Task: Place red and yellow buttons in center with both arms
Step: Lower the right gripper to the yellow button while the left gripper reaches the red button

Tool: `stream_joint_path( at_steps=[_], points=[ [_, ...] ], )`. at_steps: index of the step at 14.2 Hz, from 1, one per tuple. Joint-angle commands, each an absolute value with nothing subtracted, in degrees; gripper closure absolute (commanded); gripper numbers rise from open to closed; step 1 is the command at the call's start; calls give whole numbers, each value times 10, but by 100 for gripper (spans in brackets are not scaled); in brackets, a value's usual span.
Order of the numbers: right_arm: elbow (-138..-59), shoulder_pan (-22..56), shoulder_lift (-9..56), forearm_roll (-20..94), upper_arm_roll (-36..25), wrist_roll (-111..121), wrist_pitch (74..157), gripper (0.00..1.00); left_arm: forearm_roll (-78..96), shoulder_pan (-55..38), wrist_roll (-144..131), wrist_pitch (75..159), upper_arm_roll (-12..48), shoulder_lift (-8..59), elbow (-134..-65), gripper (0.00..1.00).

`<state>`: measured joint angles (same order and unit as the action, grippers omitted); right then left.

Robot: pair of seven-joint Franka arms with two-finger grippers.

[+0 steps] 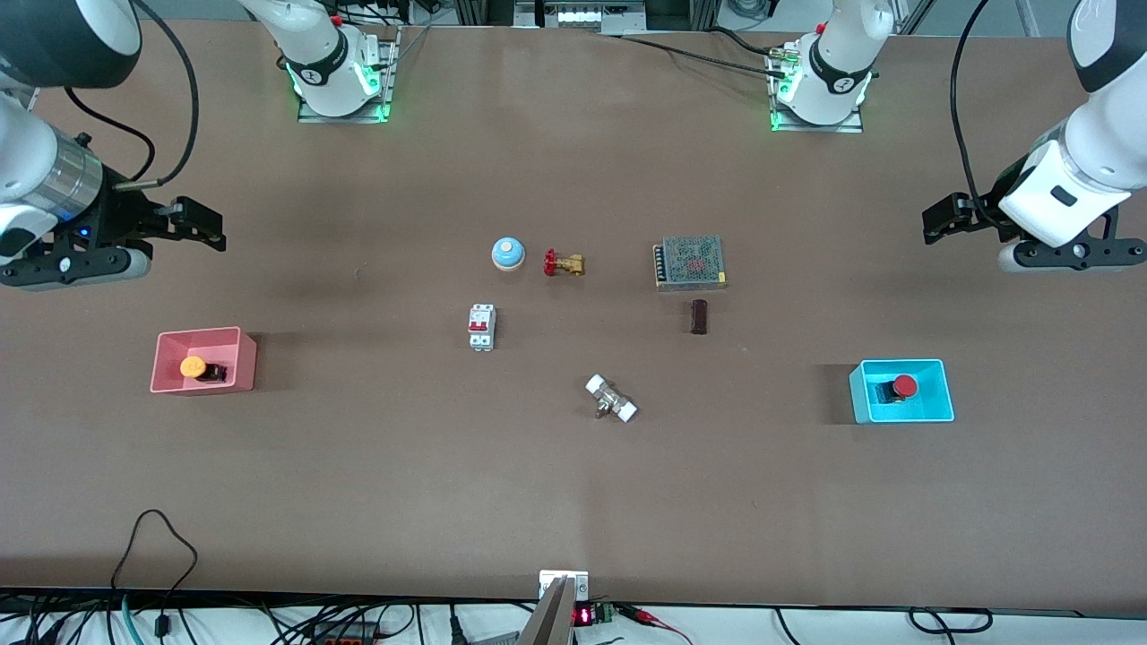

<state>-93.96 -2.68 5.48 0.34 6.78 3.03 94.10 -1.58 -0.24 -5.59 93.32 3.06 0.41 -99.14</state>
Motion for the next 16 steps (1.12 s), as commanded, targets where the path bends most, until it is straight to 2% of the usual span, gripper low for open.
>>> stream_joint_path(
  at_steps=[1, 3, 6, 8, 11, 12, 16],
  points=[
    [-957, -43, 58, 16, 72, 46, 940, 0, -14, -1, -60, 907, 32, 20, -962, 0],
    [-976, -53, 61, 7, 72, 64, 945, 0, -15, -2, -59, 875, 31, 38, -935, 0],
    [-1009, -62, 80, -21, 71, 66, 1003, 0, -39, -1, -60, 827, 31, 99, -850, 0],
    [-1035, -64, 83, -38, 71, 66, 1039, 0, -37, -4, -59, 828, 29, 149, -807, 0],
    [-1038, -82, 94, -49, 69, 65, 1047, 0, -37, 0, -48, 832, 24, 216, -726, 0],
    [-1041, -84, 100, -50, 68, 65, 1060, 0, -38, 5, -48, 843, 21, 236, -716, 0],
    [-1094, -107, 119, -81, 68, 65, 1171, 0, -39, 30, -49, 981, 18, 303, -728, 0]
  ],
)
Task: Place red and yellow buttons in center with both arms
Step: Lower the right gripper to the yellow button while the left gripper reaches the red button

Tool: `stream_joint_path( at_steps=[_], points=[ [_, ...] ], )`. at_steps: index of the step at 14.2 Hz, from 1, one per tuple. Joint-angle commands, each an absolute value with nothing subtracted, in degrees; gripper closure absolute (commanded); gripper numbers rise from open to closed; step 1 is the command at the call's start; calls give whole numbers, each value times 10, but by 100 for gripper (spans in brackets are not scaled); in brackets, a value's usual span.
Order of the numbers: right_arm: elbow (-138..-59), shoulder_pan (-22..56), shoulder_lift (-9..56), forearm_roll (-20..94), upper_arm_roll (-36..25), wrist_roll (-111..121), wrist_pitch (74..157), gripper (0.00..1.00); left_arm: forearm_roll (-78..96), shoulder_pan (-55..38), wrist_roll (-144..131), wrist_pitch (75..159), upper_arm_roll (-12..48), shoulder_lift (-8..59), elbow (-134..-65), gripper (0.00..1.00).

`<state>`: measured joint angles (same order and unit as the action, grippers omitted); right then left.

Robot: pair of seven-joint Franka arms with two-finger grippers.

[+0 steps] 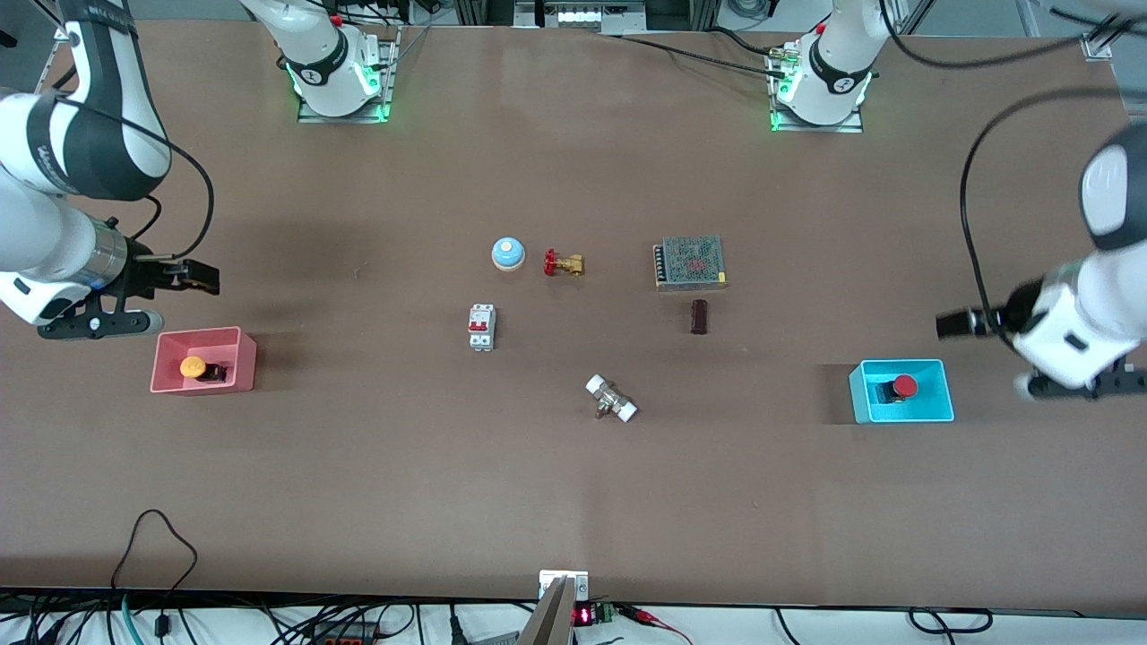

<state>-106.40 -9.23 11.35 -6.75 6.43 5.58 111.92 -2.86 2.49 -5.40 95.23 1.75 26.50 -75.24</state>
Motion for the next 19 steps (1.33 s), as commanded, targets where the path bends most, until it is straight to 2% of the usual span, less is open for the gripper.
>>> stream_joint_path(
  at_steps=[1, 4, 8, 10, 19],
  points=[
    [-1098, -114, 131, -87, 68, 66, 1199, 0, -39, 30, -49, 987, 18, 316, -736, 0],
    [-1097, -126, 163, -115, 68, 66, 1253, 0, -40, 42, -47, 1004, 18, 353, -741, 0],
    [-1094, -152, 197, -149, 69, 116, 1331, 0, -38, 59, -28, 1115, 20, 347, -854, 0],
    [-1095, -162, 217, -149, 69, 134, 1371, 0, -38, 62, -27, 1156, 20, 347, -881, 0],
    [-1097, -173, 277, -146, 69, 148, 1430, 0, -33, 62, -27, 1348, 22, 348, -1008, 0]
  ],
)
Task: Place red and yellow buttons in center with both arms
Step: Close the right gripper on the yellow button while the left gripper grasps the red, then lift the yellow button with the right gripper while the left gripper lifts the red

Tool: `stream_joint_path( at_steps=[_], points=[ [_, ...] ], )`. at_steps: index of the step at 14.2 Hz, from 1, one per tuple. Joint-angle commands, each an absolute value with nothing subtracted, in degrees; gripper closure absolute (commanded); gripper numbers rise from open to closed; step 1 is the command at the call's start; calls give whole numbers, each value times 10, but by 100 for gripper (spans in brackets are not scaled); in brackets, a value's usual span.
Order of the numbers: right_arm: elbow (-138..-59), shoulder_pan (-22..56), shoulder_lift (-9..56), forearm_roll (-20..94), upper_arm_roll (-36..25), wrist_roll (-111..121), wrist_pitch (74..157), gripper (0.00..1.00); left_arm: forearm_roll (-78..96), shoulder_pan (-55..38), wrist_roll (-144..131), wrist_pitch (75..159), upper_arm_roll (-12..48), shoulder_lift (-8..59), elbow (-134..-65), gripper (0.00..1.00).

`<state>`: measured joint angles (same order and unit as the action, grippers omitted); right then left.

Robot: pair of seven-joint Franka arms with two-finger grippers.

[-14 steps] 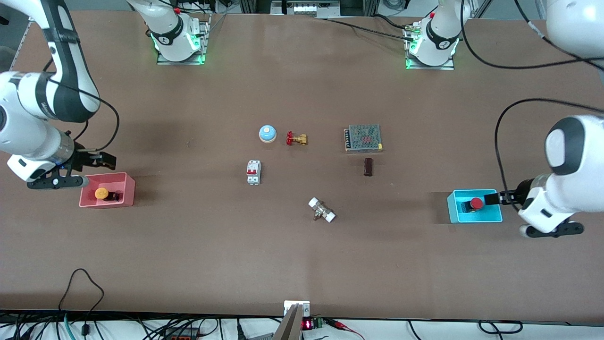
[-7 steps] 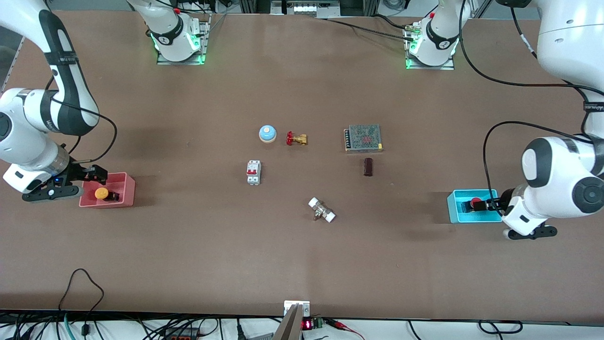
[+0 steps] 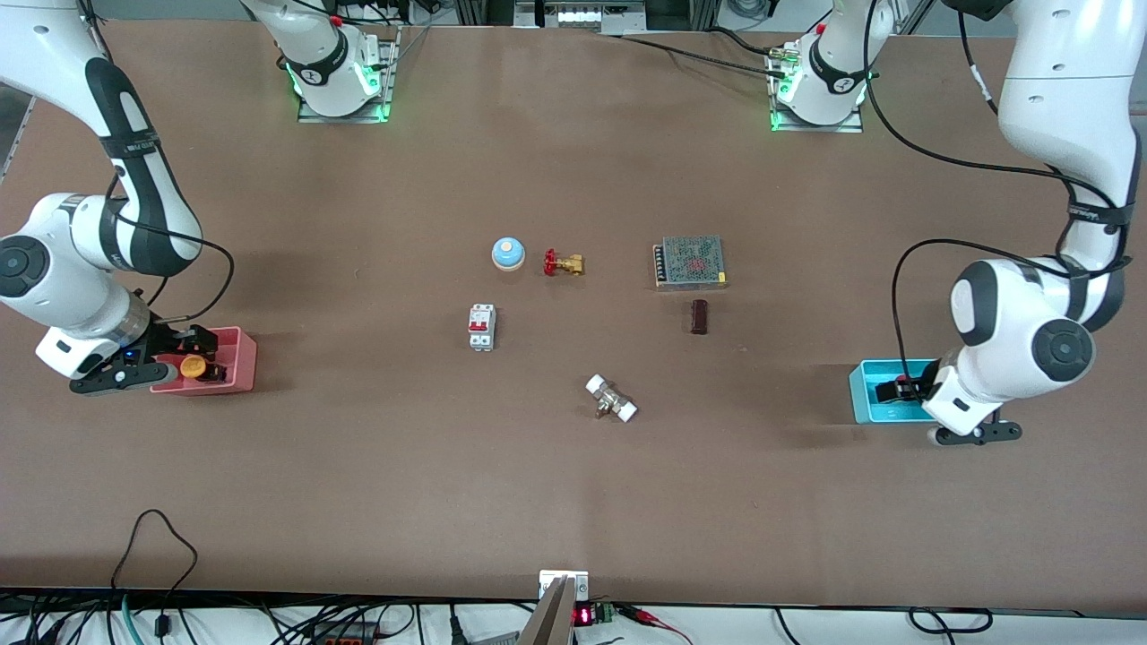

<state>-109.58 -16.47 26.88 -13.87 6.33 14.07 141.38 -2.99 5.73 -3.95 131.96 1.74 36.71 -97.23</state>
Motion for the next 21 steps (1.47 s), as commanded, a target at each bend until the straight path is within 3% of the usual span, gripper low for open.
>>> stream_joint_path(
  at_steps=[1, 3, 5, 11, 13, 16, 21],
  points=[
    [-1097, -173, 279, -146, 69, 149, 1433, 0, -33, 62, -27, 1358, 22, 348, -1013, 0],
    [-1097, -173, 285, -146, 69, 148, 1434, 0, -33, 62, -27, 1360, 22, 348, -1020, 5],
    [-1097, -173, 291, -146, 69, 148, 1445, 0, -33, 62, -23, 1360, 22, 348, -1020, 19],
    [-1097, -175, 296, -147, 69, 149, 1454, 4, -32, 63, -23, 1355, 21, 347, -1014, 73],
    [-1097, -178, 301, -147, 69, 149, 1457, 9, -33, 63, -22, 1353, 20, 342, -1010, 76],
    [-1096, -183, 305, -147, 69, 158, 1459, 24, -33, 63, -8, 1344, 20, 316, -1008, 76],
    [-1096, -184, 305, -147, 69, 158, 1459, 59, -35, 61, -4, 1171, 27, 297, -913, 76]
  ],
)
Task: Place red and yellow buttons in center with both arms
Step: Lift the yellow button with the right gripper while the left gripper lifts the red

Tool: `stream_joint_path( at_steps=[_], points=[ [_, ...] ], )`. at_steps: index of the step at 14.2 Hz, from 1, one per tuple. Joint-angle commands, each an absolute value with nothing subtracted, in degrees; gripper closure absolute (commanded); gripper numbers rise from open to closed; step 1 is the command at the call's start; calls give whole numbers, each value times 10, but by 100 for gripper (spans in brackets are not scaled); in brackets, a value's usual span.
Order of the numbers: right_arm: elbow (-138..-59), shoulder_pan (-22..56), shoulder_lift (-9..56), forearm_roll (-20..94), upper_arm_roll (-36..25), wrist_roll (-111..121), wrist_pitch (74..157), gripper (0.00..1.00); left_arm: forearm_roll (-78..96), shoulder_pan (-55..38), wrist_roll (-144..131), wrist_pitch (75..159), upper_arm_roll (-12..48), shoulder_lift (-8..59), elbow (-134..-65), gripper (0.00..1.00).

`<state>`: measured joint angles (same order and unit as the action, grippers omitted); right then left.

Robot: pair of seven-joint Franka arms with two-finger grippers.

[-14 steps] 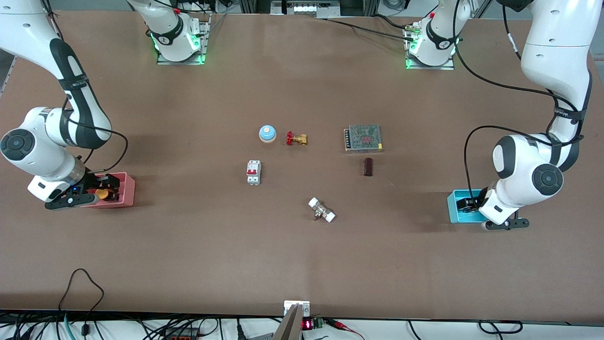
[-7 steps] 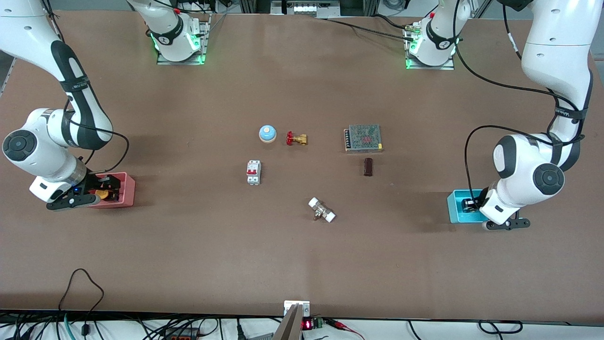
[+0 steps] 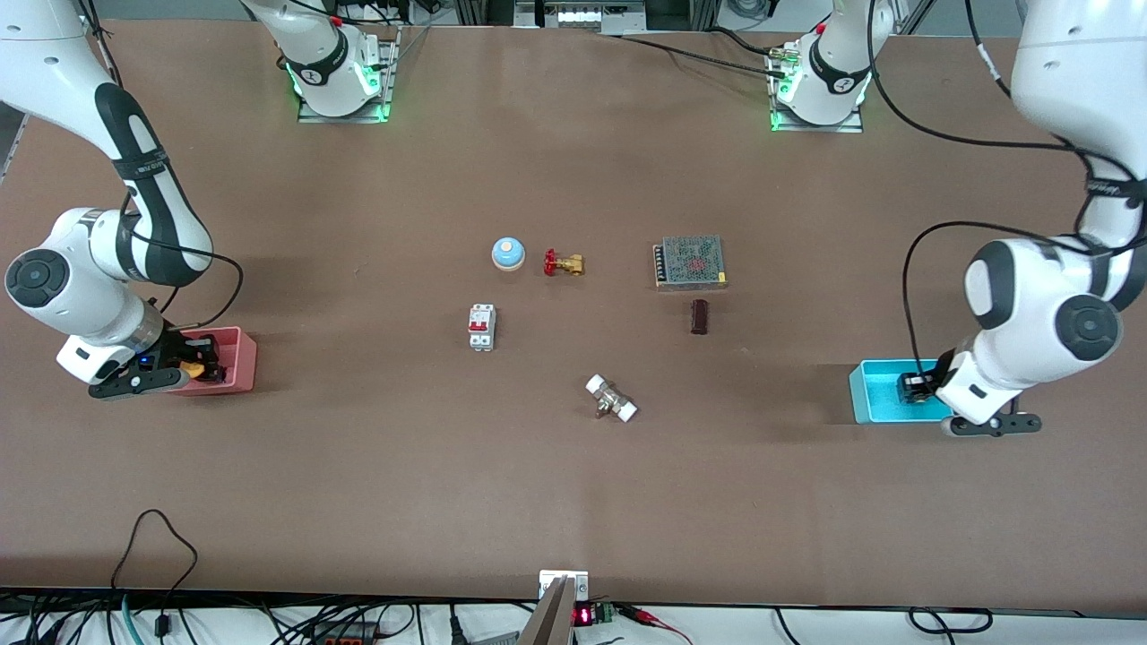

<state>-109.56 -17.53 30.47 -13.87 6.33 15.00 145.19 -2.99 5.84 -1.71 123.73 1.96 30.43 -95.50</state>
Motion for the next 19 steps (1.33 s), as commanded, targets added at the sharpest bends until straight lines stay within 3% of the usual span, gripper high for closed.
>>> stream_joint_path(
  at_steps=[1, 3, 7, 12, 14, 19],
  points=[
    [-1096, -184, 305, -146, 69, 157, 1458, 65, -34, 57, -4, 1145, 28, 297, -895, 76],
    [-1096, -184, 305, -147, 69, 157, 1457, 75, -32, 50, -11, 1118, 37, 296, -874, 76],
    [-1095, -184, 299, -147, 72, 158, 1452, 83, -31, 29, -59, 1112, 75, 298, -859, 76],
    [-1091, -184, 199, -115, 109, 158, 1277, 83, -30, -67, -182, 1121, 78, 328, -857, 76],
    [-1088, -181, 162, -51, 130, 149, 1211, 83, -31, -90, -214, 1175, 77, 343, -858, 76],
    [-1089, -156, 142, -53, 226, -8, 1184, 83, -34, -122, -242, 1265, 76, 394, -867, 76]
  ],
)
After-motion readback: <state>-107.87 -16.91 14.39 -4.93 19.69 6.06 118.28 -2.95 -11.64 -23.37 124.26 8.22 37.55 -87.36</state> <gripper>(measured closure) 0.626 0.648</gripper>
